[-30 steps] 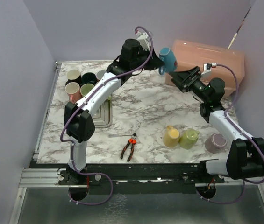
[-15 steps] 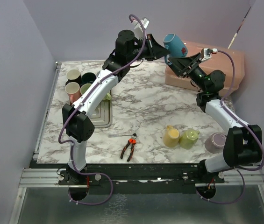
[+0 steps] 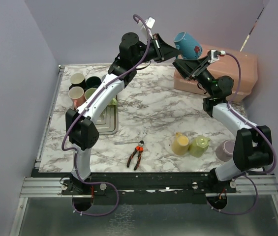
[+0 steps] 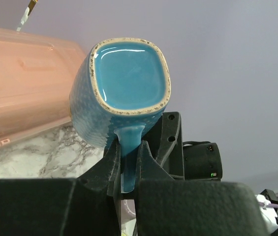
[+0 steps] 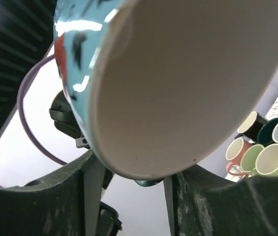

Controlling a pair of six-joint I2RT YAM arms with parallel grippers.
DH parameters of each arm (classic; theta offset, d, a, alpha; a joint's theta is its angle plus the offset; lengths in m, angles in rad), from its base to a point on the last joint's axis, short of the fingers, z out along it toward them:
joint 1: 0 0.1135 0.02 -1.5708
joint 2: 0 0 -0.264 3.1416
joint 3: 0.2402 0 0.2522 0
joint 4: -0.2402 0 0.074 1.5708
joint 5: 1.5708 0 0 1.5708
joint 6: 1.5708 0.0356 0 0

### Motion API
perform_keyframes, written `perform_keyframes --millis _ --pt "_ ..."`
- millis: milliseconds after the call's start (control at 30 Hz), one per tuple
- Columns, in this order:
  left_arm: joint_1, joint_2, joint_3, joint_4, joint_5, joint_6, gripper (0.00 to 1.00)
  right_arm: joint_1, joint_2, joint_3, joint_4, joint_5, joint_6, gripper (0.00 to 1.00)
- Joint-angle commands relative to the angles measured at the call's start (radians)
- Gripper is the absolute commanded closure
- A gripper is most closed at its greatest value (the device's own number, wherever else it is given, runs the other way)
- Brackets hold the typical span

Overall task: Turn the mug right side up
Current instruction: Turn over the cup at the center of the board.

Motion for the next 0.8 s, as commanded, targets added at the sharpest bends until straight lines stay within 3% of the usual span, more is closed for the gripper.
perform_keyframes --millis 0,233,400,500,767 --pt "0.004 -0.063 -0.038 0.121 0.045 -0.046 1.0 0.006 0.0 -0.007 0.156 0.062 0.05 0.5" --pt "0.014 -0.085 -0.109 0.193 0.066 -0.095 1.0 0.006 0.006 -0.042 0.254 0.108 0.095 0.58" --pt "0.031 -0.096 -0.149 0.271 0.088 -0.165 1.0 0.006 0.016 -0.055 0.326 0.149 0.119 0.51" --pt "0.035 -0.095 -0.174 0.338 0.104 -0.225 1.0 0.006 0.028 -0.042 0.341 0.162 0.129 0.52" --pt "0.039 -0.097 -0.227 0.421 0.115 -0.286 1.0 0.006 0.022 -0.024 0.29 0.189 0.124 0.79"
